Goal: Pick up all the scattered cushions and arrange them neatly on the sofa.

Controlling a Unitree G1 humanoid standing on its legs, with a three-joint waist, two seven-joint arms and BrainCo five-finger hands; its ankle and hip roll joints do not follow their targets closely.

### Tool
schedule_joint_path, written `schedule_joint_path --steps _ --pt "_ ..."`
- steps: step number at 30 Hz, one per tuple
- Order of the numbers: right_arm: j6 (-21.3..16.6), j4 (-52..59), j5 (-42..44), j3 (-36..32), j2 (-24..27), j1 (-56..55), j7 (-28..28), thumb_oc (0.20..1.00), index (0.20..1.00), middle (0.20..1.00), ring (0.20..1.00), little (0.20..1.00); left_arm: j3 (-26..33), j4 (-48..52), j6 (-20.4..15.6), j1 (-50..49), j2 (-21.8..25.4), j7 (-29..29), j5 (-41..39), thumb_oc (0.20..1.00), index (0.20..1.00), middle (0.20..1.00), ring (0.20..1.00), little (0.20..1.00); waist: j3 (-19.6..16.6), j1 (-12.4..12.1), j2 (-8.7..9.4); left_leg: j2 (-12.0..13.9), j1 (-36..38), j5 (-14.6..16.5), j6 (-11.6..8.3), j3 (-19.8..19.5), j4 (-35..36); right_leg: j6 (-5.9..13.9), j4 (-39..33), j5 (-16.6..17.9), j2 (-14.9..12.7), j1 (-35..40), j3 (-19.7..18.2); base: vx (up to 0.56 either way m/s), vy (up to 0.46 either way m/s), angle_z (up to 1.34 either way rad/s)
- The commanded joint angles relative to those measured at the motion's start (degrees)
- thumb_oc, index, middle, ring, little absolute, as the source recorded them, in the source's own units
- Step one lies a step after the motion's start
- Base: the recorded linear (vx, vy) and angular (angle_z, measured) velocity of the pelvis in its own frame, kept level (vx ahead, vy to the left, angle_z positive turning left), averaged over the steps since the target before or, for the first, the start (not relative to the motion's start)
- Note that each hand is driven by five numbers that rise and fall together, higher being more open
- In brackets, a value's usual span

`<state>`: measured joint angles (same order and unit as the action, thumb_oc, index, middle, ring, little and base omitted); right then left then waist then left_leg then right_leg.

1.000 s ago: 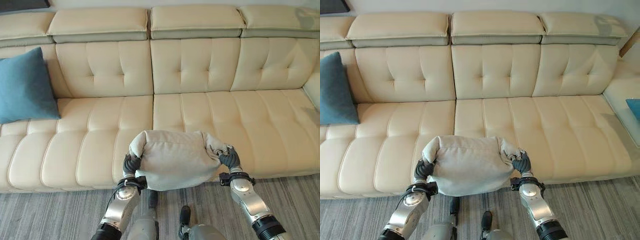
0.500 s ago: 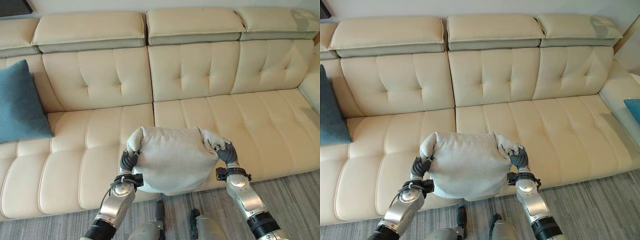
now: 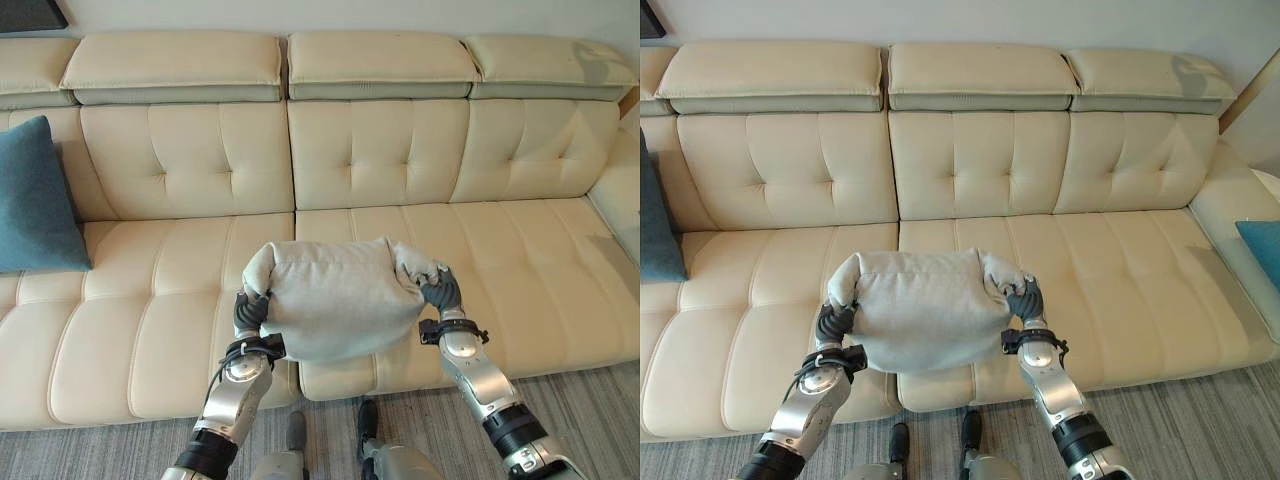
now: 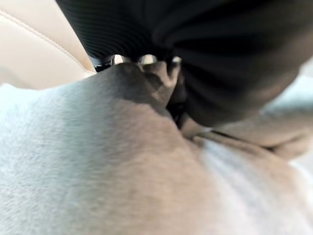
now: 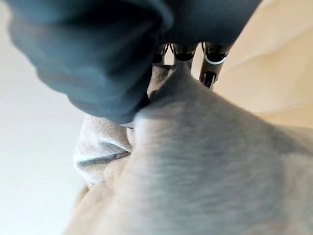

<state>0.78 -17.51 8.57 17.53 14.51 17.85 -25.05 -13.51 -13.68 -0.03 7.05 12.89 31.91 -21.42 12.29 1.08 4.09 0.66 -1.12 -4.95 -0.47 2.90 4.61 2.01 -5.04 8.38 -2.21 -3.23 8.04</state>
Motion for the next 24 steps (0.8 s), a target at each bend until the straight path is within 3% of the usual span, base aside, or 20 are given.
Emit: schedule_joint_path --steps 1,9,19,24 --pt "-3.2 3.3 1.3 3.9 -4.1 9.8 -1.3 0.2 0.2 0.2 0.2 0.2 -4.0 3.1 -6.0 13.2 -1.2 1.5 -0.1 0.2 0.2 0.2 0.2 0.2 -3.3 -0.7 0.52 -1.9 2.6 6.8 0.49 0.3 0.4 3.12 0.0 -11.0 -0.4 4.8 -0.2 0.01 -0.014 0.06" --pt "-1.4 2.1 1.6 4.6 -3.8 16.2 -5.0 0.2 0.2 0.2 0.2 0.2 -2.4 1.0 -6.5 20.1 -0.2 5.8 -1.7 0.2 0.2 0.2 0.2 0.2 -1.8 -1.0 0.81 -1.7 -0.1 6.2 0.25 -0.5 0.4 2.93 0.0 -10.9 -0.3 2.6 0.5 0.02 -0.013 0.09" --pt "-0.8 3.2 0.9 6.9 -6.1 20.0 -6.8 0.2 0.2 0.2 0.2 0.2 -1.3 1.0 -7.1 21.7 -0.5 9.4 -1.3 0.2 0.2 0.2 0.2 0.2 -1.1 -1.4 0.97 -1.8 -1.7 6.1 0.18 -0.9 0.4 2.82 0.0 -11.0 -0.3 1.3 0.7 0.03 0.001 0.01" --pt "-0.9 2.5 1.3 8.2 -7.3 23.1 -7.2 0.2 0.2 0.2 0.2 0.2 0.4 0.2 -7.0 23.9 1.6 11.0 -0.6 0.2 0.2 0.2 0.2 0.2 -0.7 -1.9 1.12 -1.8 -2.0 6.2 -0.07 -1.1 0.4 2.88 0.0 -11.3 -0.3 1.2 1.1 0.05 0.005 0.04"
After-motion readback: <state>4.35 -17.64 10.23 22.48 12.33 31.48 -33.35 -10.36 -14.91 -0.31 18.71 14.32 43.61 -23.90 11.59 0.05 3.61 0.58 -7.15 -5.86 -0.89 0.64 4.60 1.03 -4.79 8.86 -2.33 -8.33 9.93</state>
